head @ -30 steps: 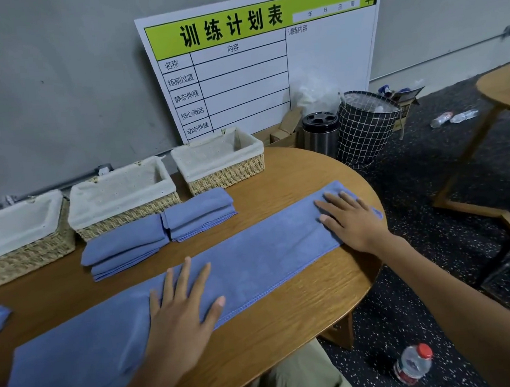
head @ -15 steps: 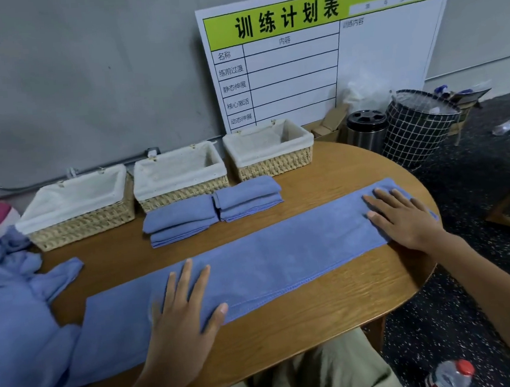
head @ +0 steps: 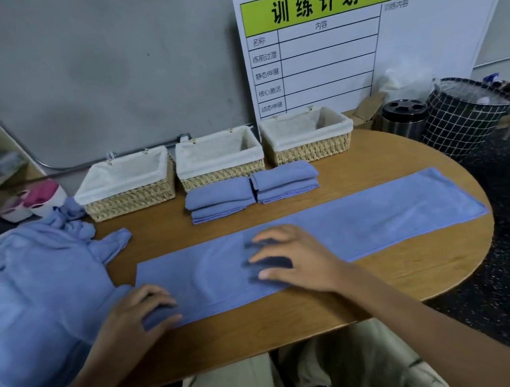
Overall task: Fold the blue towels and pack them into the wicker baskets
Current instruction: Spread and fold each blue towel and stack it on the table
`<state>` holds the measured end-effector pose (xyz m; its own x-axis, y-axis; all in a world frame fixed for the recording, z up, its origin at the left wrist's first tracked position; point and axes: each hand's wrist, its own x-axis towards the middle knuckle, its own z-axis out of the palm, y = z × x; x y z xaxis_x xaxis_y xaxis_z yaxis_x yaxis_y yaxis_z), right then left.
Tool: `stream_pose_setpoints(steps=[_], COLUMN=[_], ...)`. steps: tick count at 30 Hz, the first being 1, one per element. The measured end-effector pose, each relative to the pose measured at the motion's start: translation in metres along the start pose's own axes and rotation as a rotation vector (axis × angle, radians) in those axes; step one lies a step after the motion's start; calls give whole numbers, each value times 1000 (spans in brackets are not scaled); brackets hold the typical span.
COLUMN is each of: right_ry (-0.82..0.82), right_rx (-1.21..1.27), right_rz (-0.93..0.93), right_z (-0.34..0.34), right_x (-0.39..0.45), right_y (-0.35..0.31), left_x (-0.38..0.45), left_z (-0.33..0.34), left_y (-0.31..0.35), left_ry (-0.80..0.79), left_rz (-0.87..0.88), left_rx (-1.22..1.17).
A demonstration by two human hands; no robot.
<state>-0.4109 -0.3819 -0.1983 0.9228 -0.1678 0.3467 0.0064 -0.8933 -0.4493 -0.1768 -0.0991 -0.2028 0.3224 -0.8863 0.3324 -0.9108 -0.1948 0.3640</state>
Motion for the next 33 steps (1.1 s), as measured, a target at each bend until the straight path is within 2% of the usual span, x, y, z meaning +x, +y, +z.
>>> stream_pose_setpoints(steps=[6, 14, 20, 23, 28, 30, 33], right_ry=[-53, -26, -11, -11, 106, 90, 13], right_rx=[-74, -140, -127, -191, -229, -239, -209], right_rz=[-148, -131, -111, -197, -331, -361, -349], right_z=[35, 41, 43, 44, 40, 39, 42], right_x=[20, 22, 26, 27, 25, 22, 19], right_y=[-25, -32, -32, -29, -30, -30, -30], left_x=[-18, -20, -24, -25, -26, -28, -30], left_z=[-17, -13, -19, -18, -19, -20, -23], left_y=[-26, -26, -29, -32, -30, -30, -29], left_ry=[44, 90, 194, 207, 228, 175, 21], left_rz=[84, 296, 425, 413, 428, 452, 315], left_rx=[71, 235, 271, 236, 246, 238, 186])
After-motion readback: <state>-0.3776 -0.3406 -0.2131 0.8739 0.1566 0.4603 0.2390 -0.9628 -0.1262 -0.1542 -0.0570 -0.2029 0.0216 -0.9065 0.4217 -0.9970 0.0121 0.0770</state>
